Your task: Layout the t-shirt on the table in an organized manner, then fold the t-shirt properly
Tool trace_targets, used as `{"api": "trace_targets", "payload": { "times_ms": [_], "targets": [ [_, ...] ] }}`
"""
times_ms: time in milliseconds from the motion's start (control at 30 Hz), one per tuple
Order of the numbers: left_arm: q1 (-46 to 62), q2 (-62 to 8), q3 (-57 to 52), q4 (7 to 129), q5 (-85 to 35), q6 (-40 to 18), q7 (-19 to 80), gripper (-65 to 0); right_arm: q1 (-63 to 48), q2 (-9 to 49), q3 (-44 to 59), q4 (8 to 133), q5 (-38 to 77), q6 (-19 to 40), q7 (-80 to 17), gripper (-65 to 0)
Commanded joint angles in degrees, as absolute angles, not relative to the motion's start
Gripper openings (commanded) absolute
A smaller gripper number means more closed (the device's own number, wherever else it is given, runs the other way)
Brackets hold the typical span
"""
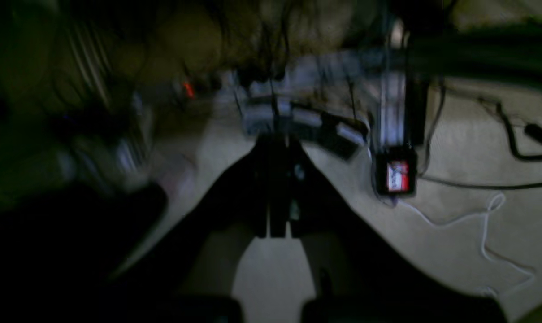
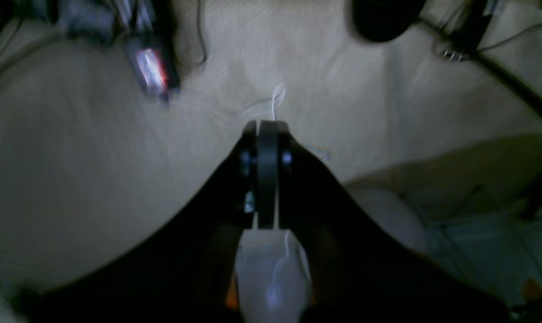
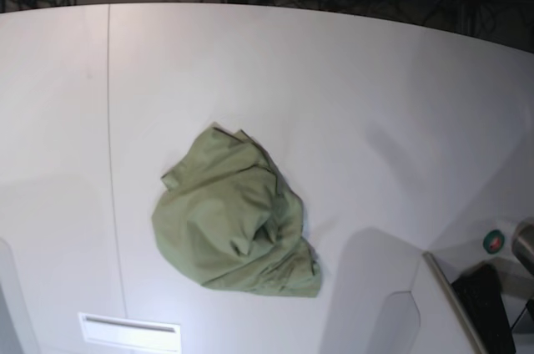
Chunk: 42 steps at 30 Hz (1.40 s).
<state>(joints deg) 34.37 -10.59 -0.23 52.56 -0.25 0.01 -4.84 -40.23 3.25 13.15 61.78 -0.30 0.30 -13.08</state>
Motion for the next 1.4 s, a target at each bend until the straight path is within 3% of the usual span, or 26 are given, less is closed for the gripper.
{"api": "trace_targets", "payload": {
  "times_ms": [0,200,367,567,633,767,867,967,1067,1133,1200,1233,1300,1367],
  "targets": [
    [36.97,-11.82,-0.40,55.69,-0.40,0.31,-5.67,-65.0,-42.86,2.51,14.81,66.33,0.04,0.13,-13.32,-65.0],
    [44.97,-16.13,-0.48,71.16,-0.75,0.31,-5.67,-65.0,-49.36,-1.19,19.38,88.75,-0.22,0.13,-20.35,-65.0],
    [48.48,-20.44,-0.48,86.90,-11.82,0.31,-5.14,-65.0,-49.63,-2.68,18.95,106.07,-0.22,0.31,-27.65,-65.0],
    [43.47,-21.32,-0.48,94.73,-26.68,0.31,-5.05,-65.0,-36.35,-1.45,18.77,107.65,-0.22,0.48,-28.00,-65.0],
    [41.45,-21.05,-0.13,94.99,-30.37,0.31,-4.97,-65.0,-30.73,1.10,19.21,104.48,-0.31,0.48,-28.00,-65.0],
    [39.96,-17.98,-0.57,94.81,-38.11,0.31,-5.23,-65.0,-15.52,13.58,22.46,86.64,-0.04,1.45,-27.82,-65.0],
    [39.78,-16.31,-0.57,94.46,-39.16,0.57,-5.14,-65.0,1.45,23.78,25.01,60.88,-0.04,9.98,-26.42,-65.0],
    [39.96,-14.20,-0.57,94.46,-39.16,0.57,-5.32,-65.0,18.68,32.48,25.71,32.75,-0.22,18.33,-14.55,-65.0],
    [39.96,-13.05,-0.57,94.37,-39.16,0.57,-5.32,-65.0,31.78,37.58,24.84,11.03,-0.31,18.77,1.80,-65.0],
    [40.04,-11.91,-0.57,94.37,-39.16,0.57,-5.32,-65.0,36.53,38.46,22.02,5.67,-0.31,16.75,6.29,-61.5],
    [40.04,-10.24,-0.57,94.37,-39.16,0.57,-5.41,-65.0,37.23,38.46,19.38,6.37,-0.13,10.68,6.64,-44.0],
    [40.04,-9.45,-0.57,94.37,-39.16,0.57,-5.41,-65.0,37.14,37.85,18.33,7.60,-0.13,7.87,6.64,-41.3],
    [39.87,-8.75,-0.57,94.37,-39.08,0.57,-5.32,-65.0,35.21,35.82,16.22,9.98,-0.22,6.99,6.64,-43.4],
    [39.69,-8.92,-0.57,94.02,-39.08,0.57,-5.14,-65.0,31.34,34.15,12.00,13.23,-0.22,10.86,5.23,-48.5]
  ]
}}
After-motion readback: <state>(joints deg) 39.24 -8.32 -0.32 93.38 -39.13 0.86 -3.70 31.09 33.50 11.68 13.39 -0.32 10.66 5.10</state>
